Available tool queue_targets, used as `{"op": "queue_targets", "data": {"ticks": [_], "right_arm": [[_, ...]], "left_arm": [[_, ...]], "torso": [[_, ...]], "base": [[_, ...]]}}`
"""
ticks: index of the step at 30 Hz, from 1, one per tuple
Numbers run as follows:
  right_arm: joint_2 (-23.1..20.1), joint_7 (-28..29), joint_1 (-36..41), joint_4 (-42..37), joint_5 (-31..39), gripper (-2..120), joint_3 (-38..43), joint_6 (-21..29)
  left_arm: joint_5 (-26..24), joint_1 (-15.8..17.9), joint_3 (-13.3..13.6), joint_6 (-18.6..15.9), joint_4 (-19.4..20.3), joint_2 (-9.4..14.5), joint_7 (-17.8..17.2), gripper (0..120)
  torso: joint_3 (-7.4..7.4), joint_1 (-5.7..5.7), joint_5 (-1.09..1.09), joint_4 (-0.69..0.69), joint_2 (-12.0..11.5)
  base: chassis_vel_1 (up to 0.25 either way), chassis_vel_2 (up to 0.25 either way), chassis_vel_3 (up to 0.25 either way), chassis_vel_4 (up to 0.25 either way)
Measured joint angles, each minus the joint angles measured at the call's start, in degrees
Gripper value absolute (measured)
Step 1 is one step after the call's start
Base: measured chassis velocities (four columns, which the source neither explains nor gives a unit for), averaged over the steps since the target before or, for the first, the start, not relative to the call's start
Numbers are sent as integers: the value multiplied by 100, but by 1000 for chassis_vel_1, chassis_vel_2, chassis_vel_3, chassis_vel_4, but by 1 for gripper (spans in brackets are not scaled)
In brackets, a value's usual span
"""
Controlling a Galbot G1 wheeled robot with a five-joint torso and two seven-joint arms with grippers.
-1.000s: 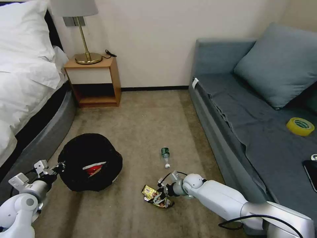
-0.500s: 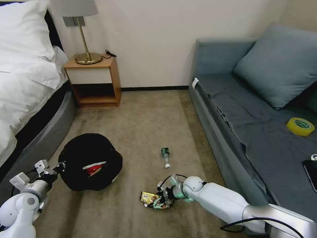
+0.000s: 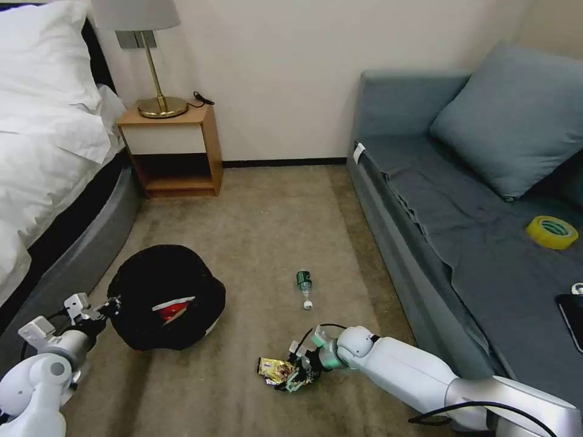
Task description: Pick up the trash bin, then pick up the garbage on the floor and place it into the trash bin.
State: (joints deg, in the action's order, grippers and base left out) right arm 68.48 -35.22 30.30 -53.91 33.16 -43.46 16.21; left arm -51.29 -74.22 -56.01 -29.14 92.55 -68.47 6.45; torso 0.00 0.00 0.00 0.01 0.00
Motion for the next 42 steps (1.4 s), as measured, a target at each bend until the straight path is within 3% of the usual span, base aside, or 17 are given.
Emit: {"op": "queue_targets", "data": {"ticks": [2,5,8,10,27,42], "right_arm": [[0,2,1,0,-9,94,0,-2],[-2,22,9,8,-79,78,3,-31],[2,32,13,20,-121,71,14,-42],[10,92,37,30,-143,58,37,-46],[32,115,118,92,-203,0,79,-238],[-93,306,-196,-134,39,0,914,-276]], "left_arm": [[0,-1,-1,1,0,0,0,4],[0,-13,-19,12,1,-4,3,4],[0,-15,-22,13,5,-7,3,4],[-2,-24,-26,15,13,-9,4,4],[0,-50,-38,27,27,-35,8,4],[67,-14,126,-9,139,-76,-50,4]], "torso": [[0,0,0,0,0],[0,0,-1,-1,0],[0,0,-1,-1,1],[0,0,-1,-2,2],[1,0,1,0,1],[1,0,0,-1,0]], "base": [[0,0,0,0],[0,0,0,0],[0,0,0,0],[0,0,0,0],[0,0,0,0],[0,0,0,0]]}}
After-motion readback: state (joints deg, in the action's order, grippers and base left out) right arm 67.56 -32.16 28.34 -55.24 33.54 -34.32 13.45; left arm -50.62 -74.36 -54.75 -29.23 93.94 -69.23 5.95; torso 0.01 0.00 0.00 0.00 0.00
